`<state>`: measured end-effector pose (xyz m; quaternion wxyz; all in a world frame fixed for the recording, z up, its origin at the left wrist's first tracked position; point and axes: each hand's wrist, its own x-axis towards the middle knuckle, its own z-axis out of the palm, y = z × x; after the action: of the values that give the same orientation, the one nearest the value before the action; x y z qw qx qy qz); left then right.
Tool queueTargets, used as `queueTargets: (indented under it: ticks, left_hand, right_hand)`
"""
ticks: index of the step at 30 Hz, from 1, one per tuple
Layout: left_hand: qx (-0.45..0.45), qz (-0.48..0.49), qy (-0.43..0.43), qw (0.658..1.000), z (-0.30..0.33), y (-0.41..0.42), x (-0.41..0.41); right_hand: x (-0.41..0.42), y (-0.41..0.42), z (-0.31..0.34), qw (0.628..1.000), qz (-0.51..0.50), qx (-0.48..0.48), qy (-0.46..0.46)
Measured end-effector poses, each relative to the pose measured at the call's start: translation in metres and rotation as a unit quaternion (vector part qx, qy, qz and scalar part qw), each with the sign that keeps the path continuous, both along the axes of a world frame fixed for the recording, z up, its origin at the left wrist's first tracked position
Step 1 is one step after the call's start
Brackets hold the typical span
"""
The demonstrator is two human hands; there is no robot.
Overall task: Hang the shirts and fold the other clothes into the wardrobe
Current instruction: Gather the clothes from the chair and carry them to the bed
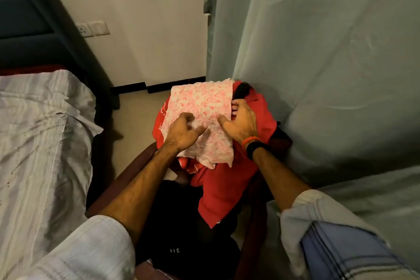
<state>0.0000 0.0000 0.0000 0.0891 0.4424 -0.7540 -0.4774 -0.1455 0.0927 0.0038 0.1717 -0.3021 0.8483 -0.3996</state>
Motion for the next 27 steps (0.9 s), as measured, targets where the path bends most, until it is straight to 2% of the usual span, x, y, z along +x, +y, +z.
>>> queueTargets:
  ticks: [5,8,10,13,15,17,20,22,25,27]
  left_hand:
    - [-0.003,0.012,-0.016,1.000,-0.003,-0.006,-0.019]
    - [0.028,0.063,-0.005,0.998,-0.008,-0.014,-0.025]
    - [0.117,0.152,0.032,0.981,-0.012,-0.025,-0.030]
    - [0.266,0.248,0.054,0.930,-0.011,-0.041,-0.037]
    - [0.293,0.247,0.048,0.922,-0.017,-0.047,-0.040]
    - [0.276,0.253,0.038,0.926,-0.034,-0.052,-0.044]
    - [0.263,0.277,0.049,0.923,-0.062,-0.055,-0.052]
    - [0.256,0.290,0.065,0.920,-0.054,-0.049,-0.056]
    - [0.252,0.296,0.080,0.918,-0.038,-0.043,-0.058]
    - [0.250,0.287,0.080,0.921,-0.038,-0.045,-0.059]
  right_hand:
    - [0.000,-0.034,-0.011,0.997,-0.057,0.046,-0.014]
    - [-0.009,-0.043,-0.011,0.996,-0.052,0.024,-0.073]
    - [-0.010,-0.041,-0.008,0.994,0.004,-0.018,-0.112]
    - [-0.005,-0.022,-0.002,0.982,0.109,-0.063,-0.137]
    - [0.000,-0.007,-0.005,0.977,0.180,-0.048,-0.102]
    - [0.002,0.004,-0.007,0.977,0.200,-0.041,-0.055]
    - [-0.006,0.011,-0.009,0.988,0.125,-0.076,-0.041]
    - [-0.017,0.014,-0.012,0.994,0.052,-0.077,0.053]
    - [-0.038,0.017,-0.019,0.971,-0.042,0.014,0.234]
    - [-0.052,0.017,-0.024,0.967,-0.054,0.110,0.221]
